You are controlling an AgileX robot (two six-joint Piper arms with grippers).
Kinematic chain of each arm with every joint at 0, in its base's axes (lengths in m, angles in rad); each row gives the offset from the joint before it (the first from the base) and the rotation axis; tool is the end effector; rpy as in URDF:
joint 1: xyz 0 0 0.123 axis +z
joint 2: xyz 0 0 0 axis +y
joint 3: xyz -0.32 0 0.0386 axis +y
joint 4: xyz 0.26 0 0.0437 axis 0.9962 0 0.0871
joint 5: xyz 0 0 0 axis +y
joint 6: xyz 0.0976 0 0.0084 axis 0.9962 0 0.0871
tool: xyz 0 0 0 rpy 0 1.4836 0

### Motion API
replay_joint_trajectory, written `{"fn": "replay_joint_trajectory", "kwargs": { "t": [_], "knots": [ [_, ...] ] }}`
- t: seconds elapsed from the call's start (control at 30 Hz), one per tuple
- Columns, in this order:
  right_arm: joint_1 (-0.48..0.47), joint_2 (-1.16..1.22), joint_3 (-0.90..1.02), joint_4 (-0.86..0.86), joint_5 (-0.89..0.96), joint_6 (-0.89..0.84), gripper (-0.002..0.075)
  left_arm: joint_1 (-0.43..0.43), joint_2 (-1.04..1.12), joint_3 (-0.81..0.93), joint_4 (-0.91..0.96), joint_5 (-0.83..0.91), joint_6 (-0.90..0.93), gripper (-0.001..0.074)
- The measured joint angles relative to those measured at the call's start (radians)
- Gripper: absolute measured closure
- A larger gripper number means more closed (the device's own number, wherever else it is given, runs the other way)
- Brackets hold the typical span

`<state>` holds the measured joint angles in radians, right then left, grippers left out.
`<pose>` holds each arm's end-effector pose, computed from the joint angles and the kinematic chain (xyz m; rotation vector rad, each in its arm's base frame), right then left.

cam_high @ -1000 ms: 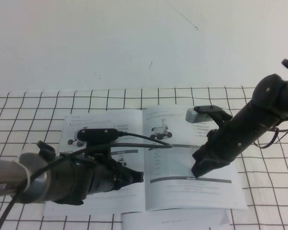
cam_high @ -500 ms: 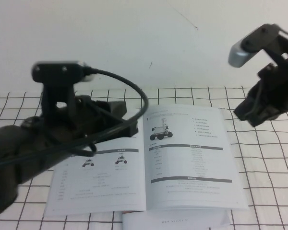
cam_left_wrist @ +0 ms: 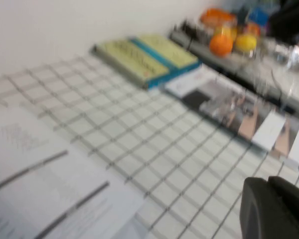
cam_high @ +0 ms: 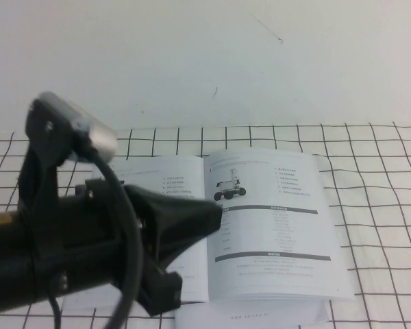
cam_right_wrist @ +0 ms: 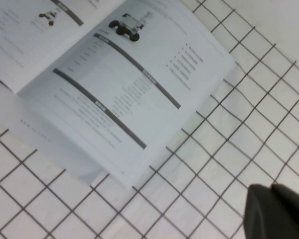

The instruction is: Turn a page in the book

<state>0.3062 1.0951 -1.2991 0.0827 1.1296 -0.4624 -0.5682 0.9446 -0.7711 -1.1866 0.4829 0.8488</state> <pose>0.1874 0.0669 0.4480 -0.8943 2.2326 0.0340 0.1393 -0.1391 0.3786 0.5862 1.8561 -0.9978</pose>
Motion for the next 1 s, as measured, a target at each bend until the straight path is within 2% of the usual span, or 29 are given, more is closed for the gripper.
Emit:
{"fn": "replay_joint_trajectory", "kwargs": {
  "t": [0.1,0.27,0.47,0.63,0.77,0.87,1.0],
  "knots": [
    [0.000,-0.076,0.050,-0.053,0.023,0.059,0.0726,0.000,0.006,0.002,0.295,0.059,-0.228,0.0738],
    [0.000,-0.200,0.205,-0.249,0.020,0.211,0.0726,0.000,0.001,0.002,0.824,0.096,-0.632,0.0738],
    [0.000,-0.391,0.441,-0.251,-0.096,0.296,0.0726,0.000,-0.062,0.002,1.281,0.054,-0.969,0.0738],
    [0.000,-0.527,0.666,-0.174,-0.295,0.309,0.0726,0.000,-0.136,0.016,1.515,-0.036,-1.178,0.0738],
    [0.000,-0.637,0.809,-0.142,-0.482,0.309,0.0726,0.000,-0.218,0.114,1.667,-0.140,-1.322,0.0738],
    [0.000,-0.690,0.886,-0.136,-0.568,0.311,0.0726,0.000,-0.277,0.224,1.712,-0.202,-1.403,0.0738],
    [0.000,-0.711,0.928,-0.130,-0.574,0.311,0.0726,0.000,-0.341,0.306,1.726,-0.239,-1.506,0.0738]
  ]
}}
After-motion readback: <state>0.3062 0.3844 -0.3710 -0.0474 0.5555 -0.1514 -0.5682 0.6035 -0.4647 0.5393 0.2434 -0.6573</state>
